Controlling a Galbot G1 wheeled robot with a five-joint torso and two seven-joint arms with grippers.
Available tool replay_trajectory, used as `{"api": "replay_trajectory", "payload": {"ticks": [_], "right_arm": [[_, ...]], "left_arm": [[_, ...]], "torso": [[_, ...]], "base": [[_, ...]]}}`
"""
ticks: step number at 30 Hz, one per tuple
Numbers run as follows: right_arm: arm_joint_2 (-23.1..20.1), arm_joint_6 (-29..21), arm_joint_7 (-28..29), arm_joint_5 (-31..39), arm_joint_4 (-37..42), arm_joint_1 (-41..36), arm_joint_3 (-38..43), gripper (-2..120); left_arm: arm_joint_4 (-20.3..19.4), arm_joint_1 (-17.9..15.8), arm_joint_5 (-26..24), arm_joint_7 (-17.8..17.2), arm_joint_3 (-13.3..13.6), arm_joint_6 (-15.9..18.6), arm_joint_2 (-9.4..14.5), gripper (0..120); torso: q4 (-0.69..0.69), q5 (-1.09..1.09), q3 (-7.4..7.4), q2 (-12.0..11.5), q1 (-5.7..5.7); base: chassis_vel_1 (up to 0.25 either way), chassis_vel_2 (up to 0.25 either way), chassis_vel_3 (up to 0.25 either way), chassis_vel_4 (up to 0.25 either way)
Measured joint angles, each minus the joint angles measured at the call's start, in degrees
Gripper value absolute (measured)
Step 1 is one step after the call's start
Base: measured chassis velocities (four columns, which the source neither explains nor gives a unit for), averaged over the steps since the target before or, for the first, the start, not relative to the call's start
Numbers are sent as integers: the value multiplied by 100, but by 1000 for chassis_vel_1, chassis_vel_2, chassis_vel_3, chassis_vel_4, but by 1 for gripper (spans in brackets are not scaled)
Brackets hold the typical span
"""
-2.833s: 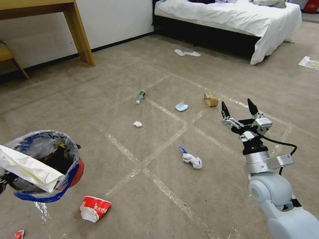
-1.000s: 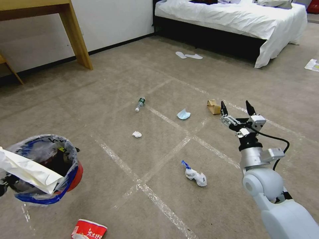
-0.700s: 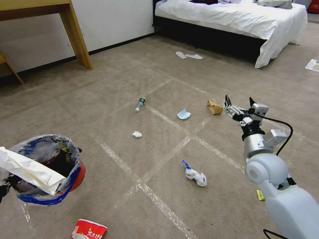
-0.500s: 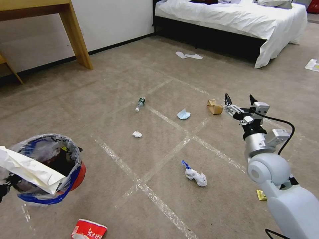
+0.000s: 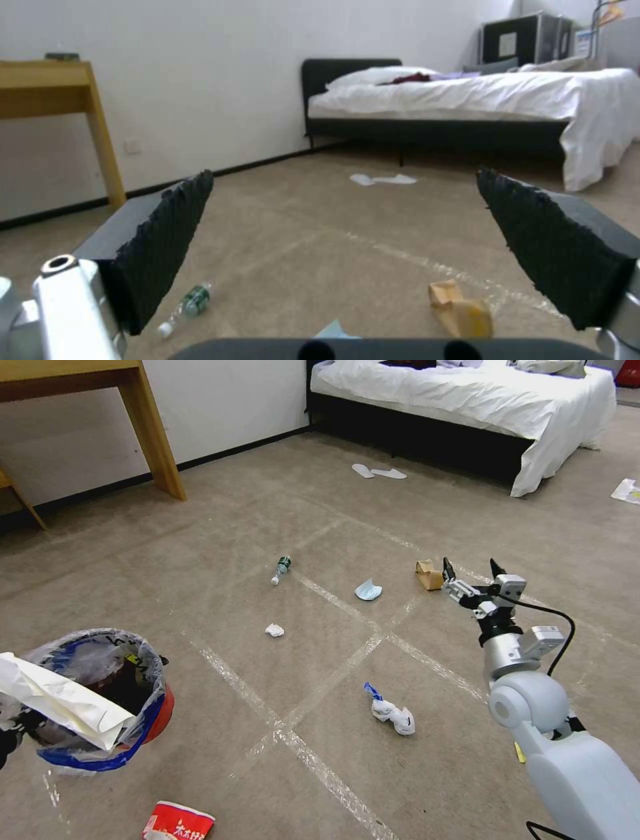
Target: Pick up the trash bin and place the garbage on the floor into it.
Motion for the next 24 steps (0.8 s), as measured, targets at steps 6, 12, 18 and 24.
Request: {"api": "replay_trajectory", "payload": {"ticks": [6,12,18,24], "right_arm": [[-85,-97,10,43,66,123,-540,100],[-756,-1090,373,541,891,-86,-1091,100],[-1715,-2016,1271,1207,1478,-348,-1297,100],[-3236,-3585,2540,2849,2200,-286,-1539,100]], "left_arm": [[33,-33,67,47,-1,0,-109,0],[-9,-8,148,131,64,-23,-186,0],[54,-45,317,217,200,-74,-204,0],[144,-124,533,365,322,-128,-229,0]], "torso": [[-1,1,3,0,3],[1,1,0,0,2],[0,2,-1,0,0],[0,-2,0,1,0]], "base": [[-151,141,133,-137],[-61,69,60,-66],[0,0,0,0],[0,0,0,0]]}}
